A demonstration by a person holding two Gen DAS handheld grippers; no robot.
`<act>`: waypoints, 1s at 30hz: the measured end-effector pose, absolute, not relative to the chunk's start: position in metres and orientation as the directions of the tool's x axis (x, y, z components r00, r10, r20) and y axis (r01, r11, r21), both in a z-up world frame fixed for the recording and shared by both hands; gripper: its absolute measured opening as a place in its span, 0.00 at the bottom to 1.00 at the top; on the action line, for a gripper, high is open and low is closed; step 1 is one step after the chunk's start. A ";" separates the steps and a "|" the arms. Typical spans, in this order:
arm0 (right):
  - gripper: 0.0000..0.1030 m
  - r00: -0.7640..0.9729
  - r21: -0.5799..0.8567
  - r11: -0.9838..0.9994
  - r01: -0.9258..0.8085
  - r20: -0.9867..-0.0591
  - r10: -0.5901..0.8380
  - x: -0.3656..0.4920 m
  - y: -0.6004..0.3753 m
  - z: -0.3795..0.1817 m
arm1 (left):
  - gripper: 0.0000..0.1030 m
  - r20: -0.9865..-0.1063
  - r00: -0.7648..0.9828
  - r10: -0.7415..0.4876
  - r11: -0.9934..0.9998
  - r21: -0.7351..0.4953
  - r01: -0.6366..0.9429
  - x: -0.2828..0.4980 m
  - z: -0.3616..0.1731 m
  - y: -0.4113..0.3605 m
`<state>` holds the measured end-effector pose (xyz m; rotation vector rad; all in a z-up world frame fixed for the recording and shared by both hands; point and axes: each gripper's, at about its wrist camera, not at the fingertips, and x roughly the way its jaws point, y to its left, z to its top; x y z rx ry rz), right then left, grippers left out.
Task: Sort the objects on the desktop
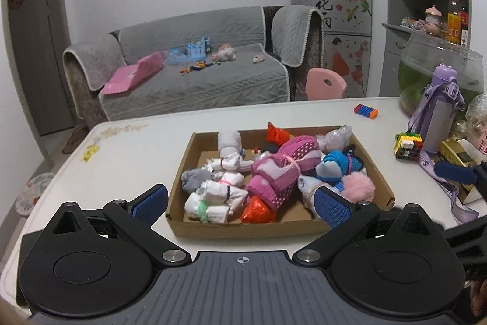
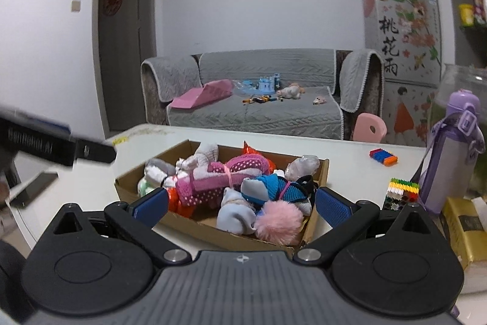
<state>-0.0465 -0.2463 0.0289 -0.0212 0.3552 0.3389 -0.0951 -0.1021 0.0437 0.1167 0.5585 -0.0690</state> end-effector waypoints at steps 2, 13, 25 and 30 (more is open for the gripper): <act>0.99 0.883 0.027 0.944 -0.327 -0.348 0.316 -0.047 -0.244 0.029 | 1.00 -0.527 0.849 -0.032 0.990 0.097 0.098 -0.093 0.045 -0.105; 0.99 0.883 0.030 0.948 -0.318 -0.354 0.307 -0.043 -0.245 0.031 | 1.00 -0.537 0.841 -0.056 0.987 0.097 0.128 -0.085 0.045 -0.113; 0.99 0.881 0.043 0.950 -0.309 -0.362 0.304 -0.044 -0.245 0.028 | 1.00 -0.542 0.835 -0.095 0.985 0.072 0.159 -0.085 0.045 -0.115; 0.99 0.879 0.046 0.949 -0.311 -0.366 0.306 -0.045 -0.244 0.027 | 0.99 -0.523 0.847 -0.095 0.984 0.080 0.159 -0.088 0.047 -0.117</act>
